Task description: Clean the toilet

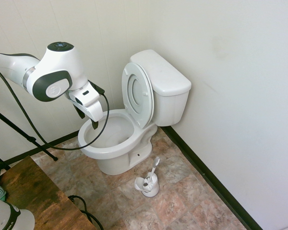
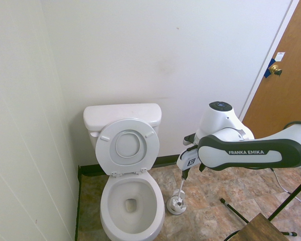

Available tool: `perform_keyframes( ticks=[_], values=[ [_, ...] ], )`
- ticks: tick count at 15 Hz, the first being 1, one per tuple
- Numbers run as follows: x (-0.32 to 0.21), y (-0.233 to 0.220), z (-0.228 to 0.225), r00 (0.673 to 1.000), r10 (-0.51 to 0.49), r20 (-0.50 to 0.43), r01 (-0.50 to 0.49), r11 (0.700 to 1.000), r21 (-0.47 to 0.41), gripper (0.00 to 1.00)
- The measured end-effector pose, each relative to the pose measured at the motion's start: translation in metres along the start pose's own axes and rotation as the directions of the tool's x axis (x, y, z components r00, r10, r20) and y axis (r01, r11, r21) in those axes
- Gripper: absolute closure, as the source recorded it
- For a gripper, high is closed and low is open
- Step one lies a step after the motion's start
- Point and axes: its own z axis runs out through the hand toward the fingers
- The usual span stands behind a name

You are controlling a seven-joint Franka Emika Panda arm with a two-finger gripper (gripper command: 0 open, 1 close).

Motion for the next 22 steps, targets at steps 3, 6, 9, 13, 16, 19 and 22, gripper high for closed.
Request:
perform_keyframes(
  ticks=[3, 6, 9, 13, 16, 19, 22],
  values=[
    [0.008, -0.002, 0.000, 1.000, 0.009, -0.018, -0.009, 1.000, -0.007, 0.00],
    [0.044, -0.011, 0.005, 0.998, 0.060, -0.015, -0.060, 0.998, 0.000, 0.00],
    [0.104, -0.023, 0.034, 0.991, 0.133, 0.016, -0.132, 0.991, -0.021, 0.00],
    [0.178, -0.022, 0.093, 0.979, 0.200, 0.039, -0.196, 0.977, -0.079, 0.00],
    [0.219, -0.012, 0.135, 0.980, 0.195, 0.045, -0.189, 0.976, -0.112, 0.00],
    [0.245, -0.011, 0.180, 0.988, 0.148, 0.052, -0.142, 0.983, -0.113, 0.00],
    [0.274, -0.015, 0.234, 0.980, 0.184, 0.072, -0.176, 0.979, -0.098, 0.00]
  ],
)
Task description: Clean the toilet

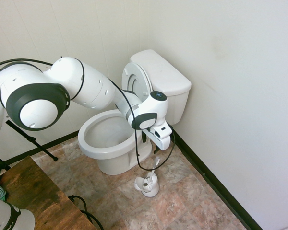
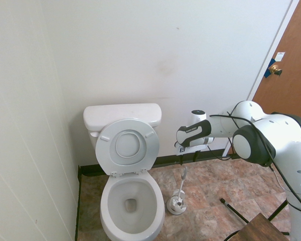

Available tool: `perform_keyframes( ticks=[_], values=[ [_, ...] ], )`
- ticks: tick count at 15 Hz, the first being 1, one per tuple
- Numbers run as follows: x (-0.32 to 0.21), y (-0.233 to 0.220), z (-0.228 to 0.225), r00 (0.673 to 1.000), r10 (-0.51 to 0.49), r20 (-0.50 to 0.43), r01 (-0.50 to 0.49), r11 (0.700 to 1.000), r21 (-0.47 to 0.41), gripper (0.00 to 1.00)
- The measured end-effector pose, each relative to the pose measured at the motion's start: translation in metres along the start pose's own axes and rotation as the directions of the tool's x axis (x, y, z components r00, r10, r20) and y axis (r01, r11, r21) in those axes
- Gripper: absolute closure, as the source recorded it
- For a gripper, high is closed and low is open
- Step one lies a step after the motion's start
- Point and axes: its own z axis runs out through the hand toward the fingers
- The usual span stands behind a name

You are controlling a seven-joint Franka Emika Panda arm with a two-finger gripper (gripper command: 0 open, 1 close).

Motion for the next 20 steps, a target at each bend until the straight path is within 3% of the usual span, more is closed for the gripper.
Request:
perform_keyframes(
  ticks=[3, 7, 14, 20],
  values=[
    [0.010, -0.002, 0.009, 1.000, -0.017, -0.006, 0.017, 1.000, -0.004, 0.00],
    [0.036, -0.002, 0.056, 0.999, -0.039, 0.001, 0.039, 0.999, -0.031, 0.00],
    [0.074, -0.008, 0.120, 0.996, -0.046, 0.079, 0.051, 0.997, -0.061, 0.00],
    [0.076, -0.008, 0.156, 0.991, -0.042, 0.124, 0.053, 0.995, -0.081, 0.00]
  ],
)
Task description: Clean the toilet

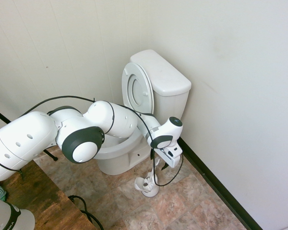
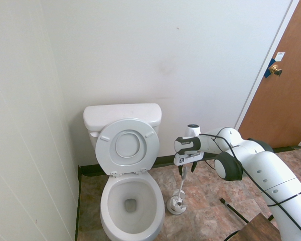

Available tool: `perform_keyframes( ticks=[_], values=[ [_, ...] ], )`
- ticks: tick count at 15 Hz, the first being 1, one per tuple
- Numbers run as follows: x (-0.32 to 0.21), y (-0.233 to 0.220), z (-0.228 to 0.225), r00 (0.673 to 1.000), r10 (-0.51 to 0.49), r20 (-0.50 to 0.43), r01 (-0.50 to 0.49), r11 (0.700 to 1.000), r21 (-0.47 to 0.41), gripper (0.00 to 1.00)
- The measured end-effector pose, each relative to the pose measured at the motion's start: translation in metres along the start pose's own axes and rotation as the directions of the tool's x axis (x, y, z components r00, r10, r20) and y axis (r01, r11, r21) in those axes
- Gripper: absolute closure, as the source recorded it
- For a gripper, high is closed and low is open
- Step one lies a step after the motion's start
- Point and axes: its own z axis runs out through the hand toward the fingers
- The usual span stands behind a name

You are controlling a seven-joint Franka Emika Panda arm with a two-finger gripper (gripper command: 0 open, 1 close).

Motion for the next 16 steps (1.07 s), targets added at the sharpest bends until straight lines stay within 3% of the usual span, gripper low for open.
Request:
perform_keyframes(
  ticks=[1, 16],
  values=[
    [-0.0008, 0.0006, 0.0045, 1.000, -0.001, 0.006, 0.001, 1.000, -0.002, 1.00],
    [-0.0017, 0.0001, 0.0075, 0.999, 0.010, 0.031, -0.011, 0.999, 0.032, 1.00]
  ],
)
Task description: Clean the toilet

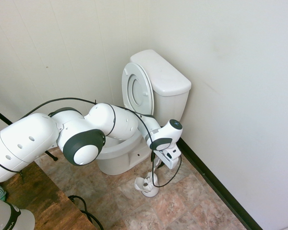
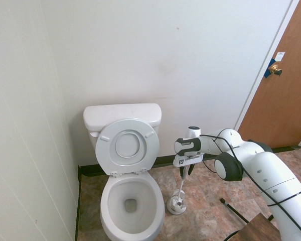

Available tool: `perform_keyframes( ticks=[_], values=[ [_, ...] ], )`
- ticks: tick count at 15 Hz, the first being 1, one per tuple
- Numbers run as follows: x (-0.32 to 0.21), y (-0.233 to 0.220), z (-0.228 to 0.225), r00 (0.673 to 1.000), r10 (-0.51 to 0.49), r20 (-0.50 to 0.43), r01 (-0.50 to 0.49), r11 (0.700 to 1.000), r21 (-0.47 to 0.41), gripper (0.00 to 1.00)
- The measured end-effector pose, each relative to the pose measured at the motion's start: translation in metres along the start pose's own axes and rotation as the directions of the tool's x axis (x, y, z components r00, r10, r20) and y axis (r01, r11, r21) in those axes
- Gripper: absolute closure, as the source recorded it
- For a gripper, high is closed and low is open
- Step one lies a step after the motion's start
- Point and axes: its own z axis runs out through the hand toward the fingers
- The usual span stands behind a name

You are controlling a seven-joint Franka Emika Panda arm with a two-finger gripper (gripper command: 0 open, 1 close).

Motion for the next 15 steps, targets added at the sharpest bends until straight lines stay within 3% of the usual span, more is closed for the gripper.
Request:
perform_keyframes(
  ticks=[15],
  values=[
    [-0.022, 0.028, 0.019, 0.999, -0.024, -0.047, 0.027, 0.998, 0.061, 1.00]
  ],
)
